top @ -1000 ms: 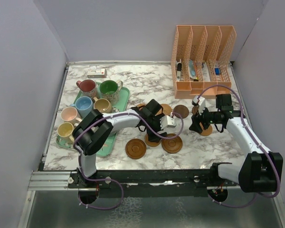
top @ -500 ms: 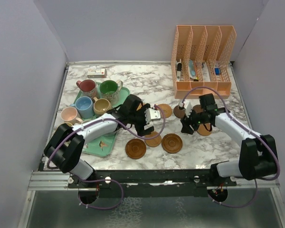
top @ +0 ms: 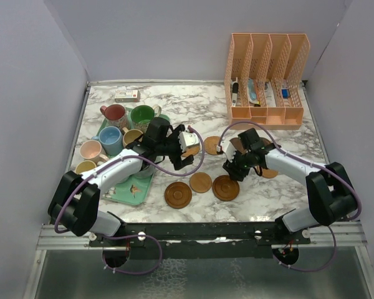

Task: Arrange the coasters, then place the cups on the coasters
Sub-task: Move the coaster to the center of the board.

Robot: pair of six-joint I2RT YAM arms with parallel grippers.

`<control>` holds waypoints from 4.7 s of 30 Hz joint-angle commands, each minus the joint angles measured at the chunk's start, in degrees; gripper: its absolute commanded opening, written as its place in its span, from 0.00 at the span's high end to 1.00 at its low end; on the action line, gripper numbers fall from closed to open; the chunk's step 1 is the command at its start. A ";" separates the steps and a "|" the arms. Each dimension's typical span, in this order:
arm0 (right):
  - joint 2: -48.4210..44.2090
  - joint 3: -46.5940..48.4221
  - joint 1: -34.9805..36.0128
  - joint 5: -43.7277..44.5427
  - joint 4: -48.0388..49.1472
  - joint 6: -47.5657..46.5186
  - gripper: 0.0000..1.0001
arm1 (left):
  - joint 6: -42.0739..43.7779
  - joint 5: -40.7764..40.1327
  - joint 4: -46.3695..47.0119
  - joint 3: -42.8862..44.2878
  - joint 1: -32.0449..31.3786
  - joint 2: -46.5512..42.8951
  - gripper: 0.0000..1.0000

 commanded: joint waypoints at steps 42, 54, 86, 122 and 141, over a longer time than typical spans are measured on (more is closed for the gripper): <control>9.42 12.22 16.05 -4.66 9.80 0.97 0.51 | -4.21 7.56 6.28 -6.31 17.29 -11.97 0.05; 12.27 10.12 17.98 5.35 8.23 -3.72 0.54 | -4.27 8.63 6.66 -6.55 18.80 -11.76 0.05; 2.47 -3.43 4.41 21.35 7.13 -6.92 0.58 | -4.63 11.64 7.88 -7.98 18.98 -11.76 0.05; 0.09 -3.29 -5.75 13.62 -0.58 -10.09 0.58 | -4.97 13.16 8.63 -8.38 18.98 -10.92 0.05; -1.45 -3.41 -5.74 11.58 -4.63 -10.96 0.58 | -4.90 13.53 8.78 -8.55 18.98 -10.35 0.05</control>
